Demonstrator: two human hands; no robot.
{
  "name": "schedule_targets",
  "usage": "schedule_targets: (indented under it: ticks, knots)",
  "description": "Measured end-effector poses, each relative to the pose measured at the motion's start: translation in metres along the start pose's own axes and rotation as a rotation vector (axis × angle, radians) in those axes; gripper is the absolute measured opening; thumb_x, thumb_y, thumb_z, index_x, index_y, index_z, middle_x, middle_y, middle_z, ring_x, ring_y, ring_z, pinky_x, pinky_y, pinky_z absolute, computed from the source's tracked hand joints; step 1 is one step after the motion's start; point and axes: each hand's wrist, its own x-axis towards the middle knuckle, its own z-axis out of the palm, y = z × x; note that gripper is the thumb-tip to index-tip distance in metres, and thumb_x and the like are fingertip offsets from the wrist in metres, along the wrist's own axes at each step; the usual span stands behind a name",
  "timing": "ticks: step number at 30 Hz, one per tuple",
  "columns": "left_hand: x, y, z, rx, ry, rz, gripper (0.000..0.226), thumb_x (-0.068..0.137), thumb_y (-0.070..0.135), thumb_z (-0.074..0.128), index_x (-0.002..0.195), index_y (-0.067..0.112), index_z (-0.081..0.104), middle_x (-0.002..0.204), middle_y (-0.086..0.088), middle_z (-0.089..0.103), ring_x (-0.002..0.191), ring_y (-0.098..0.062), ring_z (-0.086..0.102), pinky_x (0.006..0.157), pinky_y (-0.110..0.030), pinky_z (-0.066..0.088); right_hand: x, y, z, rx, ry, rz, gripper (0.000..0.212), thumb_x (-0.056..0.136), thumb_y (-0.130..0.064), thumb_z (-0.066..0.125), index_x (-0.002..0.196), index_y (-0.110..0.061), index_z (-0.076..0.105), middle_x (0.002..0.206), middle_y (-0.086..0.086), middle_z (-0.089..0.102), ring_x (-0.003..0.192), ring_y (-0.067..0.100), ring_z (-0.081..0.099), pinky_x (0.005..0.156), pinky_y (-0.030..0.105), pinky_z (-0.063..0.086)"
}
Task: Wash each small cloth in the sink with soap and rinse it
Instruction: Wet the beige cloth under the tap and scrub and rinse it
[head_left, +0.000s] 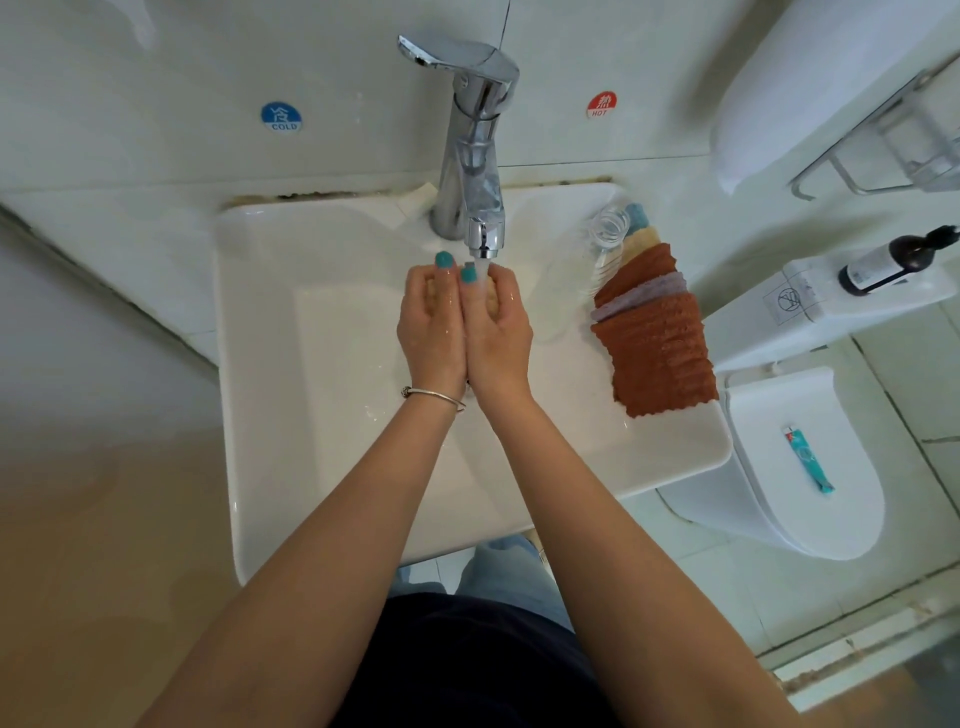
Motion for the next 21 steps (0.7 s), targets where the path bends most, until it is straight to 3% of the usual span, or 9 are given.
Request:
schedule_targets:
  ticks: [3,5,8,11,13,16,19,21]
  knots:
    - [0.005,-0.002,0.005,0.049,0.021,-0.070,0.036,0.094,0.051,0.054,0.071,0.024,0.047,0.064,0.012,0.054,0.056,0.002,0.050,0.056,-0.011,0.039,0.006,0.003,0.003,-0.097,0.019,-0.001,0.022,0.098,-0.042,0.051,0.093,-0.021,0.051,0.076,-0.012,0.058,0.071,0.000,0.058,0.065,0.018,0.044]
    - [0.008,-0.004,0.008,0.089,0.043,-0.095,0.044,0.093,0.052,0.056,0.066,0.021,0.041,0.057,0.012,0.048,0.050,-0.001,0.044,0.053,-0.014,0.036,0.008,0.007,0.004,-0.204,0.054,-0.114,0.024,0.099,-0.032,0.050,0.085,-0.014,0.050,0.070,-0.012,0.049,0.062,0.001,0.050,0.058,0.011,0.035]
    - [0.015,0.002,0.013,0.110,0.050,-0.115,0.050,0.095,0.047,0.054,0.059,0.017,0.036,0.055,0.009,0.043,0.051,-0.007,0.039,0.057,-0.024,0.036,0.008,0.011,0.000,-0.374,0.045,-0.228,0.023,0.094,-0.023,0.042,0.092,-0.010,0.061,0.085,-0.005,0.047,0.075,0.005,0.039,0.069,0.016,0.031]
    - [0.019,0.011,0.018,0.252,0.045,-0.101,0.049,0.098,0.036,0.050,0.055,0.018,0.037,0.054,0.007,0.042,0.046,-0.006,0.040,0.054,-0.022,0.039,0.022,0.002,-0.003,-0.384,0.009,-0.159,0.022,0.097,-0.024,0.052,0.080,-0.013,0.059,0.074,-0.009,0.050,0.068,0.007,0.042,0.065,0.025,0.035]
    - [0.018,0.014,0.019,0.114,0.083,-0.084,0.052,0.095,0.025,0.058,0.049,0.016,0.036,0.046,0.007,0.037,0.039,-0.005,0.033,0.044,-0.017,0.029,0.031,-0.005,-0.006,-0.678,-0.099,-0.072,0.022,0.101,-0.028,0.046,0.092,-0.013,0.058,0.082,-0.003,0.054,0.073,0.010,0.044,0.066,0.026,0.033]
    - [0.016,0.010,0.019,0.054,0.065,-0.064,0.054,0.095,0.018,0.057,0.048,0.017,0.032,0.039,0.011,0.033,0.039,-0.005,0.029,0.045,-0.018,0.025,0.034,-0.009,-0.008,-0.874,-0.090,-0.167,0.024,0.103,-0.020,0.037,0.108,-0.006,0.055,0.084,0.000,0.052,0.084,0.021,0.052,0.066,0.025,0.029]
    - [0.013,0.009,0.013,0.096,-0.009,-0.060,0.049,0.098,0.030,0.054,0.053,0.017,0.038,0.049,0.009,0.041,0.045,-0.003,0.035,0.050,-0.018,0.032,0.029,-0.009,-0.008,-0.836,-0.103,-0.157,0.025,0.103,-0.026,0.038,0.100,-0.009,0.057,0.078,-0.003,0.045,0.077,0.019,0.054,0.065,0.028,0.032]
    - [0.013,0.005,0.004,0.078,-0.069,-0.110,0.040,0.098,0.042,0.049,0.066,0.019,0.054,0.067,0.006,0.060,0.063,-0.006,0.056,0.064,-0.026,0.046,0.019,-0.013,-0.011,-0.425,-0.080,-0.003,0.025,0.101,-0.032,0.046,0.089,-0.012,0.054,0.075,-0.005,0.050,0.068,0.012,0.052,0.062,0.028,0.039]
